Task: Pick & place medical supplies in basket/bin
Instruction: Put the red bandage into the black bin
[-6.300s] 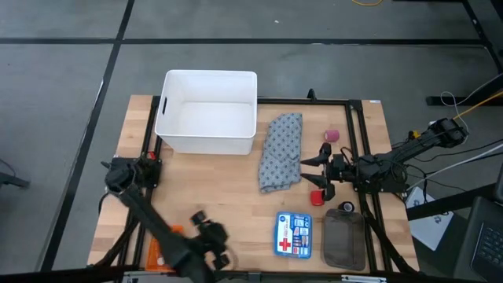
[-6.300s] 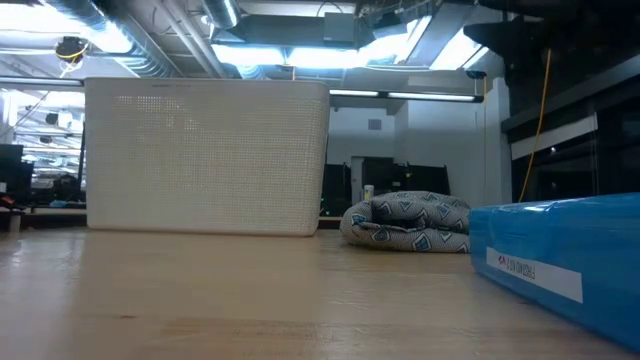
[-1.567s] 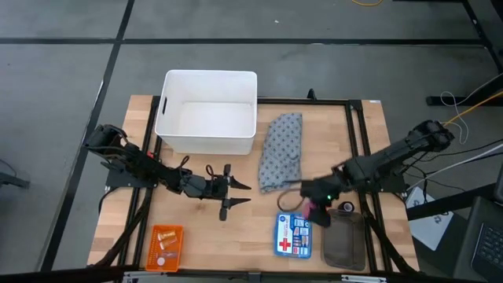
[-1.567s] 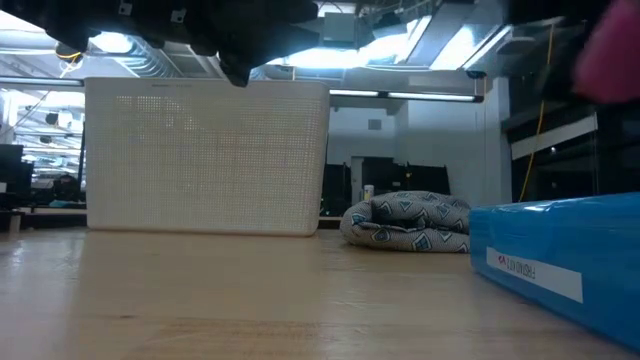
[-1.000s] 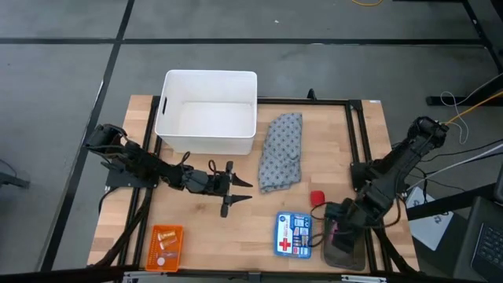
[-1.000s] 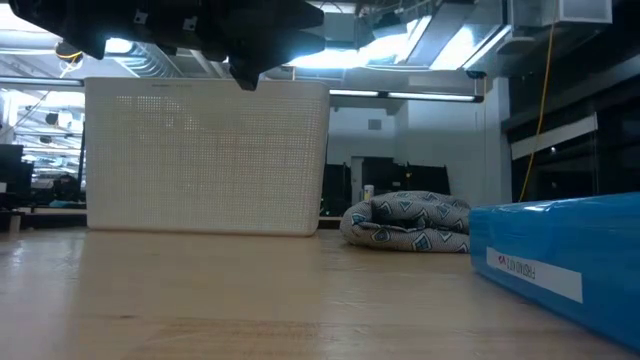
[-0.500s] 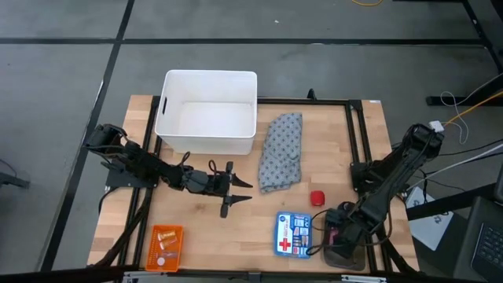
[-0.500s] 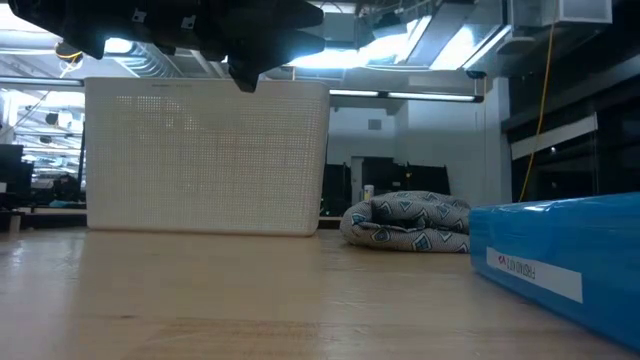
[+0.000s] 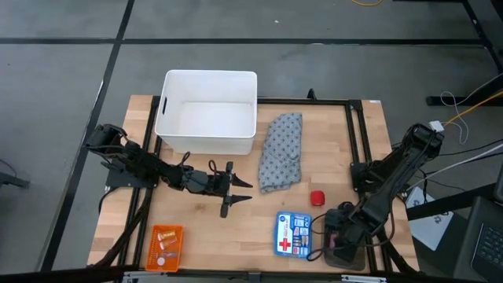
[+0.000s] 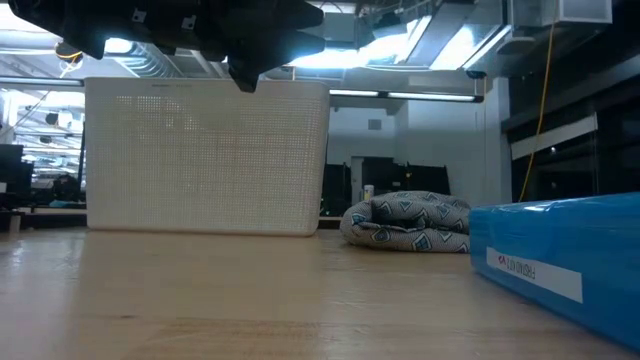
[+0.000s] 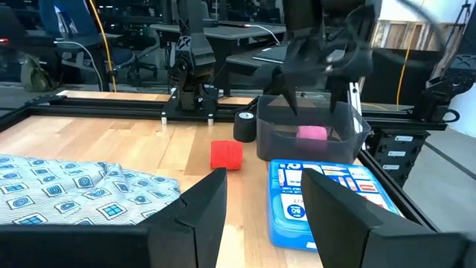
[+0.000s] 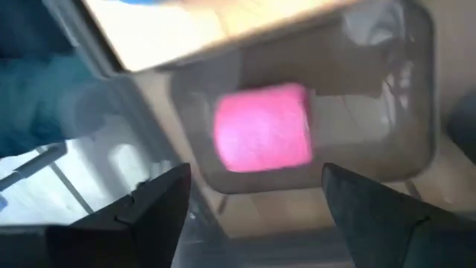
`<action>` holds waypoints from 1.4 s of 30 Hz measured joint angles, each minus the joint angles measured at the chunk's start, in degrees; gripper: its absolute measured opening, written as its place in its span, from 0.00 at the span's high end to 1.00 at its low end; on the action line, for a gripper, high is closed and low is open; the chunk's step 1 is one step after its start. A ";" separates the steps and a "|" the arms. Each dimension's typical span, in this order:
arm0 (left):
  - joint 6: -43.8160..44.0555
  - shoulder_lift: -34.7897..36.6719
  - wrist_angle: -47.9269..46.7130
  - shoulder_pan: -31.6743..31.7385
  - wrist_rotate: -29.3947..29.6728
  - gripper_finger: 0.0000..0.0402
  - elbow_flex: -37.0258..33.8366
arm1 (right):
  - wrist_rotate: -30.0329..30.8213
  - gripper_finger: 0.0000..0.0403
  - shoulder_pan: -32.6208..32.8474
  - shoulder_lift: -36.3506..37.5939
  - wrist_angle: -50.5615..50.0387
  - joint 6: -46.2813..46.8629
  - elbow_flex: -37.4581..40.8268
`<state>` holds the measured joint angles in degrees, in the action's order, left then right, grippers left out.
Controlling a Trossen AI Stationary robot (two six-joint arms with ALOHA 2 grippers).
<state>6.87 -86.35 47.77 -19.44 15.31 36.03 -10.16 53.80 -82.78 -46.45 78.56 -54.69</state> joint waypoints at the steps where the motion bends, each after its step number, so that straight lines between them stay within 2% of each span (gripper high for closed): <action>1: 0.01 0.00 0.00 0.00 0.00 0.58 0.00 | 1.10 0.26 -0.02 0.00 -0.23 -0.80 -1.03; 7: -0.01 0.00 0.00 0.00 0.02 0.58 0.00 | 10.83 0.27 -0.39 0.07 -8.58 -6.78 -9.90; 11: -0.01 0.00 0.00 0.00 0.02 0.58 0.00 | 21.44 0.27 -0.97 0.09 -19.06 -12.04 -16.41; 14: -0.01 0.00 0.00 0.00 0.02 0.58 0.00 | 28.48 0.27 -1.53 0.09 -23.41 -20.54 -18.94; 17: -0.01 0.00 0.00 0.00 0.02 0.57 0.00 | 31.09 0.27 -3.06 0.09 -24.59 -29.04 -19.49; 24: 0.73 0.00 -0.57 -0.02 -0.39 0.58 0.00 | 31.04 0.27 -10.01 -0.56 -26.44 -35.87 -19.49; 36: 1.53 0.00 -1.36 -0.02 -2.00 0.58 0.00 | 16.95 0.27 -22.19 -7.04 -26.92 -49.10 -19.49; 42: 1.74 0.00 -1.60 -0.02 -2.52 0.59 0.00 | 13.16 0.27 -25.68 -12.24 -28.79 -54.75 -19.46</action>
<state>8.61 -86.35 46.17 -19.46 12.79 36.03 3.00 28.13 -95.03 -75.24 23.81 -74.15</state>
